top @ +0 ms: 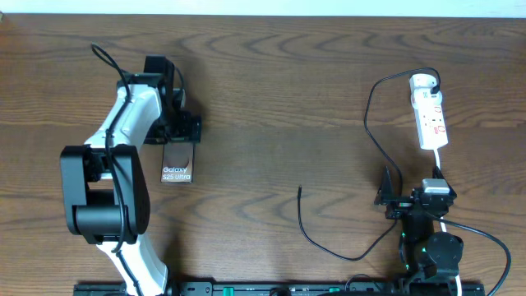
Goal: Plug charger to phone and switch on socket
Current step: 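Lower the left gripper over the phone and align with its long edges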
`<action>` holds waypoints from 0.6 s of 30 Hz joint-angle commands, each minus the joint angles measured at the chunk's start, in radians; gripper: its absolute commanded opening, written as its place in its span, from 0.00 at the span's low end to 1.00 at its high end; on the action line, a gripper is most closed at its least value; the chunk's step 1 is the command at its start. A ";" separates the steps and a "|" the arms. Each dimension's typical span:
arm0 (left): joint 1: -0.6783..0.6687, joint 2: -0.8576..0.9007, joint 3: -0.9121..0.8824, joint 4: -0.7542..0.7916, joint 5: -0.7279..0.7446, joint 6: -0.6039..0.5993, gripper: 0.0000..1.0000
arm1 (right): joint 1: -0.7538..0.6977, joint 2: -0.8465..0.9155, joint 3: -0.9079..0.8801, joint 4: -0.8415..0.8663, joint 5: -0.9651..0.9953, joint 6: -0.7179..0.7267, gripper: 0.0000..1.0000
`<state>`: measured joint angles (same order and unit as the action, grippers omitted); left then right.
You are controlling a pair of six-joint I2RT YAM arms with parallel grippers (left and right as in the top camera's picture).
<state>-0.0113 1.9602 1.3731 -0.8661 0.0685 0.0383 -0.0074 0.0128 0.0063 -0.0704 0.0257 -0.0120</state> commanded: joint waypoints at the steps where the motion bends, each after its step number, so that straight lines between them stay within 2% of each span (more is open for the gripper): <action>1: 0.004 0.010 -0.035 0.019 -0.014 0.002 0.98 | -0.009 -0.005 -0.001 -0.004 -0.002 -0.012 0.99; 18: 0.004 0.010 -0.078 0.033 0.011 0.002 0.98 | -0.009 -0.005 -0.001 -0.004 -0.002 -0.012 0.99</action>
<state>-0.0113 1.9602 1.3231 -0.8333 0.0734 0.0383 -0.0074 0.0128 0.0063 -0.0704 0.0257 -0.0120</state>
